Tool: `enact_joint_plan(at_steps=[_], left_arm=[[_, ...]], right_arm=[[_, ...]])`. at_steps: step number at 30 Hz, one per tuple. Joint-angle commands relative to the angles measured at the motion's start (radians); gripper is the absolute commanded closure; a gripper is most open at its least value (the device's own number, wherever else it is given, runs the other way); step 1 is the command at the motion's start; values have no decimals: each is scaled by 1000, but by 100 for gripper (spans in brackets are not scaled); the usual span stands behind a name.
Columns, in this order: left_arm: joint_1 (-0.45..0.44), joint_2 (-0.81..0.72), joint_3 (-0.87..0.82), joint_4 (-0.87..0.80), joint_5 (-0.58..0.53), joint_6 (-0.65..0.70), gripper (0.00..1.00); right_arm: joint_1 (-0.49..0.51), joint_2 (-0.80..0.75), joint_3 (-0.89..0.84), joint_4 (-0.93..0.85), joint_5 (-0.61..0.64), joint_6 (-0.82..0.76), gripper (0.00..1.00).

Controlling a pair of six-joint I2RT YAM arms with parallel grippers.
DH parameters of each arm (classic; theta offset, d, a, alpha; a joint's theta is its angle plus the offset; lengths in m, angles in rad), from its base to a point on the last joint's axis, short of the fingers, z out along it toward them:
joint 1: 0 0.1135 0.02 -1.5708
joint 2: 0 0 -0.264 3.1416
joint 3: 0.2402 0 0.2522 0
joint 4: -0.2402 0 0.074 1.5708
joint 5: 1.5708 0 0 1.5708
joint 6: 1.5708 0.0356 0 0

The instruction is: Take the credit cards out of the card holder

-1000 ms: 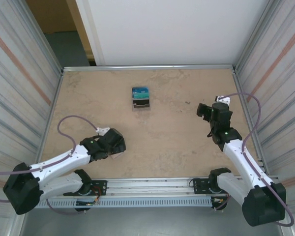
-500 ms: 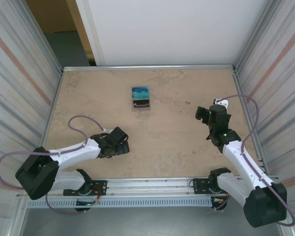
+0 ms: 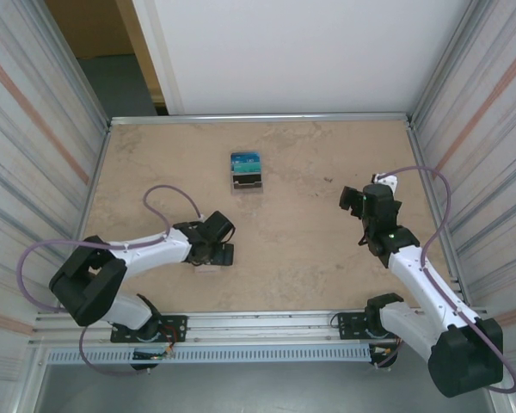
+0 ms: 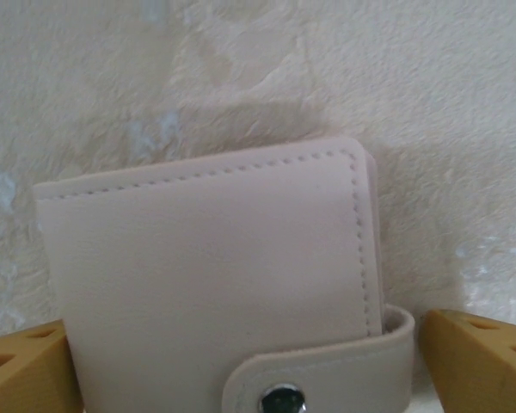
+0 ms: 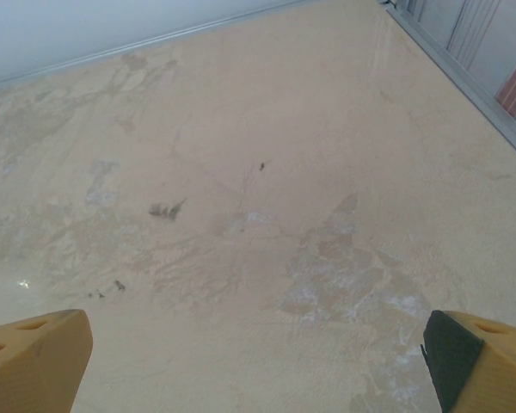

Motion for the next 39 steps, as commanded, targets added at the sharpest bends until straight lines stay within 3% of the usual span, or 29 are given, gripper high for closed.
enact_joint_plan(at_steps=[1,11,17,26,32,39], left_arm=[[8,17,21,23,2,52,7],[20,30,4,-26,-3,-5,7],[25,36,-2,-18,7,3,20],[26,-8,19,0,11,47,23],[24,-79,5,93,15,93,26],[21,-136,-8,231,30,189,28]], right_arm=[[14,6,4,-23,34,32,1],[31,21,6,-22,43,56,1],[50,30,13,-30,54,74,1],[64,30,35,-76,24,150,1],[64,86,96,-198,-218,282,1],[93,116,85,-137,-548,395,1]])
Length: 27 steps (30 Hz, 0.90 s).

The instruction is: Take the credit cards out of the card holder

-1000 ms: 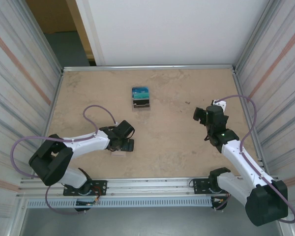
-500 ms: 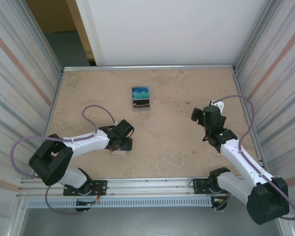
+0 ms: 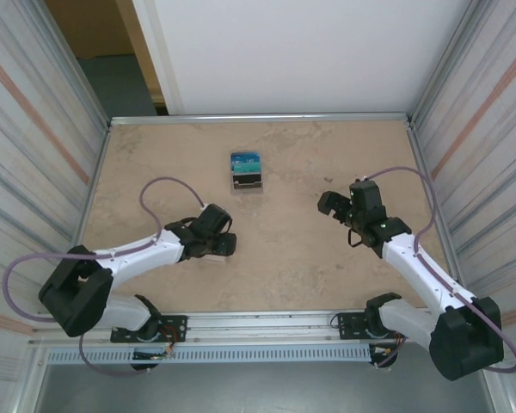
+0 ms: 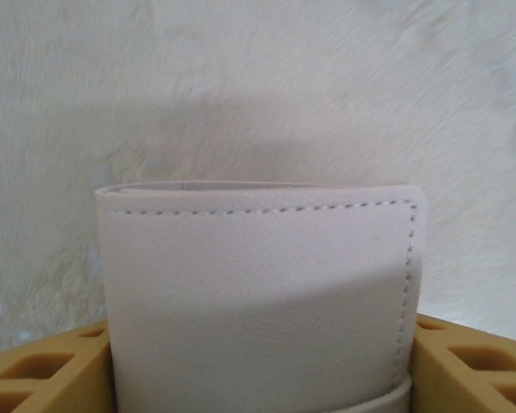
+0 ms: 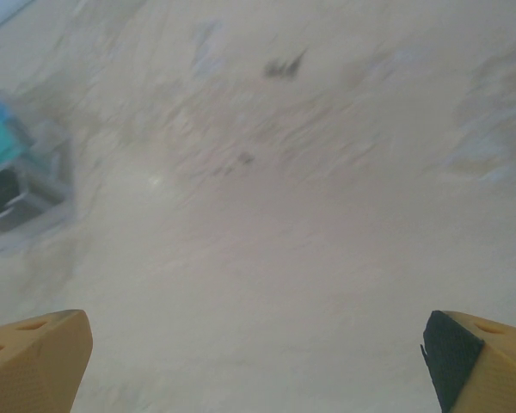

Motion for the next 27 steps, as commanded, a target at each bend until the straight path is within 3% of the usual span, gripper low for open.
enact_joint_plan(at_steps=[1,9,17,27], left_arm=[[-3,-46,-7,104,7,91,28],[-27,-100,-21,307,45,224,30],[-57,-127,-40,499,138,365,31],[-80,-118,-34,567,204,428,31]], right_arm=[[31,5,11,20,-219,95,1],[118,39,25,154,-424,152,4],[215,140,91,254,-515,147,15],[273,211,150,334,-541,136,19]])
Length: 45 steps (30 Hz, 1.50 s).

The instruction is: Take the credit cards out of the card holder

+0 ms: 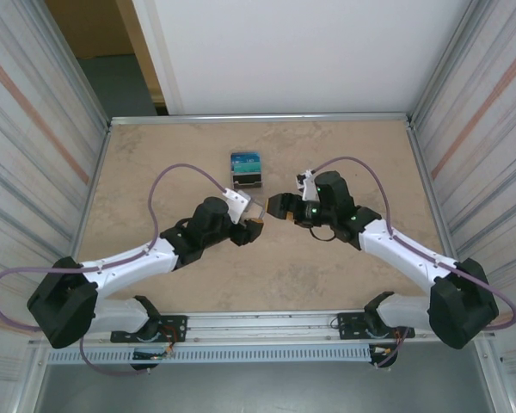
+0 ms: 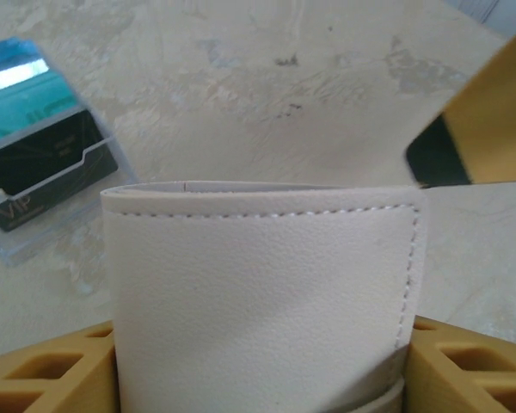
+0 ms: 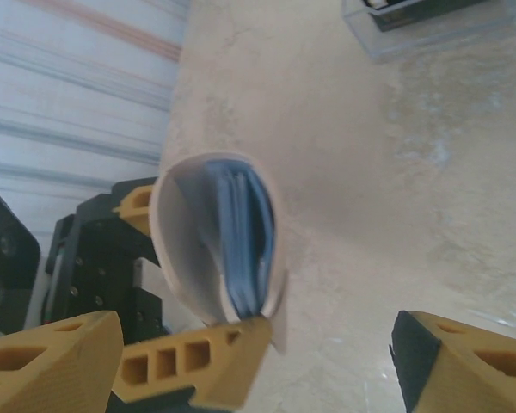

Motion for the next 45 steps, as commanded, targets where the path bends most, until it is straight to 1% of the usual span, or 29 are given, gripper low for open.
enact_joint_plan(at_steps=[1,7,11,14,22,26,28,31,34,35,38,42,45], left_arm=[[-12,-28,-7,70,38,46,31],[-17,-28,-3,68,45,46,31],[-18,-22,1,72,46,37,31],[-17,-15,8,74,47,31,31],[-22,-19,16,83,68,28,31],[-23,-25,16,87,76,24,30],[-23,-29,15,92,80,20,30],[-23,-39,14,96,80,10,26],[-23,-59,15,91,78,-1,11],[-23,-68,14,89,78,-4,2],[-19,-113,11,78,73,-15,1],[2,-195,-8,54,60,-58,1],[61,-260,-37,43,97,-117,1]], right_arm=[[9,22,34,43,-22,1,20],[23,65,44,88,-41,16,25],[41,91,64,80,-44,3,25],[51,108,69,80,-45,1,28],[55,138,66,101,-43,6,43],[55,145,64,123,-42,13,57],[55,144,62,129,-36,14,66],[50,139,60,129,-27,8,81],[36,128,60,112,-19,-5,91],[30,123,59,101,-13,-12,93],[5,101,50,80,-10,-28,97],[-35,67,38,50,-21,-51,98],[-65,39,38,22,-54,-84,99]])
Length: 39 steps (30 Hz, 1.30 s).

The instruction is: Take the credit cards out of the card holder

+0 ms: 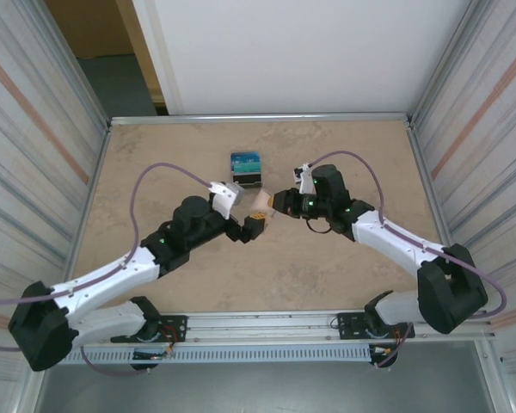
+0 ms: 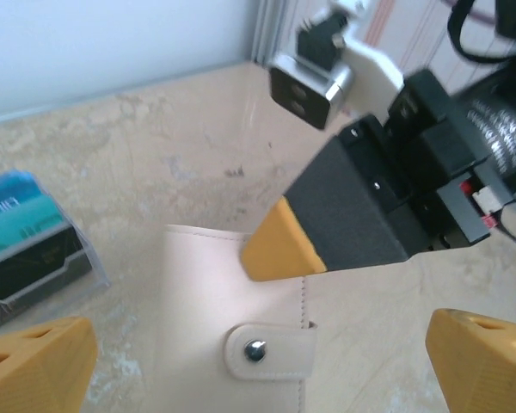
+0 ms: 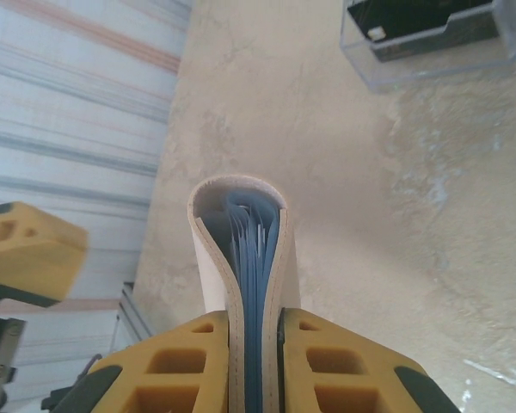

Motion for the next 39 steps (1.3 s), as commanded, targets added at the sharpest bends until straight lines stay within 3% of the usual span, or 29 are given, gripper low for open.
enact_joint_plan(at_steps=[1,6,9,13,19,27,33,39], left_arm=[[73,-73,-45,-2,59,-85,1],[200,-150,-89,-19,249,-124,1],[248,-169,-96,-45,360,-106,8],[267,-156,-80,-72,505,-75,20],[264,-95,-59,-47,700,-57,22],[204,-19,1,-55,785,-7,26],[187,63,-2,123,828,-107,30],[187,95,3,154,855,-123,35]], right_arm=[[-28,-59,5,-44,-52,-70,99],[-58,-96,65,-175,-114,-193,99],[-76,-126,89,-219,-177,-252,99],[-97,-161,108,-242,-261,-309,100],[-114,-191,135,-262,-369,-375,100],[-109,-182,167,-273,-437,-417,100],[-92,-164,182,-256,-481,-433,100],[-75,-160,199,-263,-495,-465,100]])
